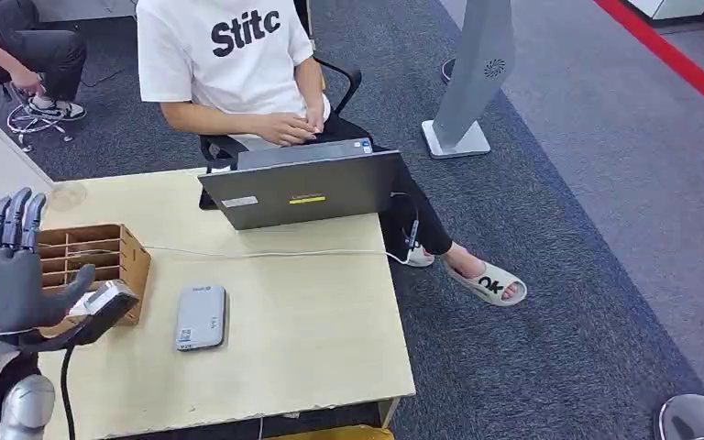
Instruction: Pass the card to the sensor for recognition and then transmit it.
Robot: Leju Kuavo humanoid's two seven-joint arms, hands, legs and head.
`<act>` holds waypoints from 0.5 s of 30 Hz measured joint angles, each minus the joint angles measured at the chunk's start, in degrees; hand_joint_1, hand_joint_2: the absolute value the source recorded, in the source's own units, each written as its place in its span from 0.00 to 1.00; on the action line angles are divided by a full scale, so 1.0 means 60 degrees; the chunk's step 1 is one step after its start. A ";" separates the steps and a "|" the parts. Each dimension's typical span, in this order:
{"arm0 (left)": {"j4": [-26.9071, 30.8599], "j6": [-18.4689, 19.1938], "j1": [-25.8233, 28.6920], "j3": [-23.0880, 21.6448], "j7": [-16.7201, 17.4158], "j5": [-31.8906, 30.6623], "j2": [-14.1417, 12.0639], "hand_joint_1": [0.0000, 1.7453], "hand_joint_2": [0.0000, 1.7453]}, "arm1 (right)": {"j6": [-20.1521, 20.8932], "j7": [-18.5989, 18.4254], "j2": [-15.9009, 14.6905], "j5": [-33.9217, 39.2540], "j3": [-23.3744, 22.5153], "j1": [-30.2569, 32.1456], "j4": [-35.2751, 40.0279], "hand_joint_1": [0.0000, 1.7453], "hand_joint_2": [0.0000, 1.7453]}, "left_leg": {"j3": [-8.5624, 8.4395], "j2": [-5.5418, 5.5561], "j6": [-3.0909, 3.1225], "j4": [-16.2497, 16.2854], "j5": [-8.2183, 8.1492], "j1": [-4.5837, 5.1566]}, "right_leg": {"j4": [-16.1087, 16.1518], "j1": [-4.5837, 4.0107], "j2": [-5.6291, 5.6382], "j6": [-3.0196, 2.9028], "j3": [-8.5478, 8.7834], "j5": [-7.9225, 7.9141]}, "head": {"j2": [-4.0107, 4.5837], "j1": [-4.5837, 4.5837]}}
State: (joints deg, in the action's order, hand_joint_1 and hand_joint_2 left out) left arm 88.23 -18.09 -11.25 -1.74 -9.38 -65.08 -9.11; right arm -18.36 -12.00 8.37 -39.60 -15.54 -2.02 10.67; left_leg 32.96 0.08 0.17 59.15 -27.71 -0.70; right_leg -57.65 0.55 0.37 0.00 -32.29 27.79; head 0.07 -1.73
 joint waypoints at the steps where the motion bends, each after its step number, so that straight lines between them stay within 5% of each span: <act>1: 0.0099 0.0295 0.0037 -0.0103 0.0059 0.0166 0.0047 0.00 1.00 | 0.0000 0.0026 0.0000 0.0004 -0.0048 0.0000 0.0000 0.00 1.00 | 0.0000 0.0000 0.0000 0.0000 0.0000 0.0000 | 0.0000 0.0000 0.0000 0.0000 0.0000 0.0000 | 0.0000 0.0000; 6: 0.0274 0.2368 0.0224 -0.0606 0.0248 0.1510 -0.0015 0.00 1.00 | -0.0007 0.0044 0.0000 0.0015 -0.0252 0.0003 0.0000 0.00 1.00 | 0.0001 -0.0002 0.0000 0.0000 0.0000 -0.0001 | 0.0000 0.0001 0.0003 0.0000 0.0000 0.0000 | 0.0000 0.0000; 15: 0.0248 0.2694 0.0432 -0.1112 0.0267 0.1633 -0.0459 0.00 1.00 | -0.0007 0.0033 0.0000 0.0007 -0.0510 0.0011 0.0000 0.00 1.00 | 0.0002 -0.0002 0.0000 -0.0002 0.0000 -0.0003 | -0.0001 0.0000 0.0003 -0.0001 -0.0002 0.0001 | 0.0000 0.0000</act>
State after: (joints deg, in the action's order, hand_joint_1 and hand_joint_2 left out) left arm 89.72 -1.92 -8.66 -8.42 -7.78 -55.28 -11.87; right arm -18.40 -11.80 8.37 -39.56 -18.60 -1.96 10.67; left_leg 32.97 0.07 0.17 59.14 -27.71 -0.72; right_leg -57.66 0.55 0.38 -0.01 -32.31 27.80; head 0.07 -1.73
